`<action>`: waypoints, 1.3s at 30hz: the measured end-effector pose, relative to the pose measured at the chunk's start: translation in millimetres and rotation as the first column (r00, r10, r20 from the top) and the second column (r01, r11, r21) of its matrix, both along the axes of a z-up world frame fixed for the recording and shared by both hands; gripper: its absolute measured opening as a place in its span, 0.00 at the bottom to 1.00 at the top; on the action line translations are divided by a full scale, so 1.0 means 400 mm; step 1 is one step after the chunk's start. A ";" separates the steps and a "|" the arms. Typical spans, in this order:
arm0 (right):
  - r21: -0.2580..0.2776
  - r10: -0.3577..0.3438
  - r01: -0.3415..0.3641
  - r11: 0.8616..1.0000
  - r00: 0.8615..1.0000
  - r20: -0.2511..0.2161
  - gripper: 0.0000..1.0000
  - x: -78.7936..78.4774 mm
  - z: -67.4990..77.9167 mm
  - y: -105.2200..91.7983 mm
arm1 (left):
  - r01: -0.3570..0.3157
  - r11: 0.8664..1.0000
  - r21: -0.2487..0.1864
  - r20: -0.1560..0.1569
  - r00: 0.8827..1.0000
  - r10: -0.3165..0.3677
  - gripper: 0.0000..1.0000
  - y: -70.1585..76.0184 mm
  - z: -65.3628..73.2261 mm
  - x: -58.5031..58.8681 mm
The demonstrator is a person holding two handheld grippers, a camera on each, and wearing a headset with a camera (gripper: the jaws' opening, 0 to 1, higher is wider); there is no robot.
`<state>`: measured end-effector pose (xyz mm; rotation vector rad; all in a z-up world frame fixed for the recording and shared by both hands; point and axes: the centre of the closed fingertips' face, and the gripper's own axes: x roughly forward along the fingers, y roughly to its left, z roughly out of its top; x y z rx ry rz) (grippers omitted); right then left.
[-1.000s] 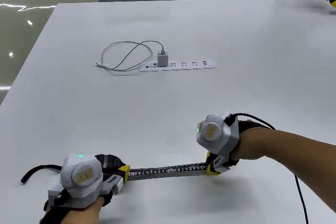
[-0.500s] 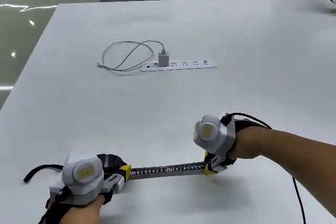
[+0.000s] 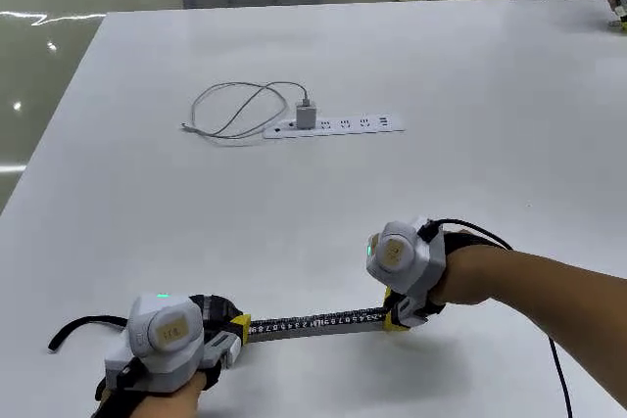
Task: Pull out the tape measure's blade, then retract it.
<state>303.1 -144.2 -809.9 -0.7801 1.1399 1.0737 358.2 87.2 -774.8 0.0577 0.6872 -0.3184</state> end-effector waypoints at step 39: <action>0.006 -0.055 0.055 0.998 0.998 -0.001 0.09 0.008 0.002 0.029 | 0.026 1.000 0.017 -0.009 1.000 -0.026 0.60 -0.004 -0.003 0.005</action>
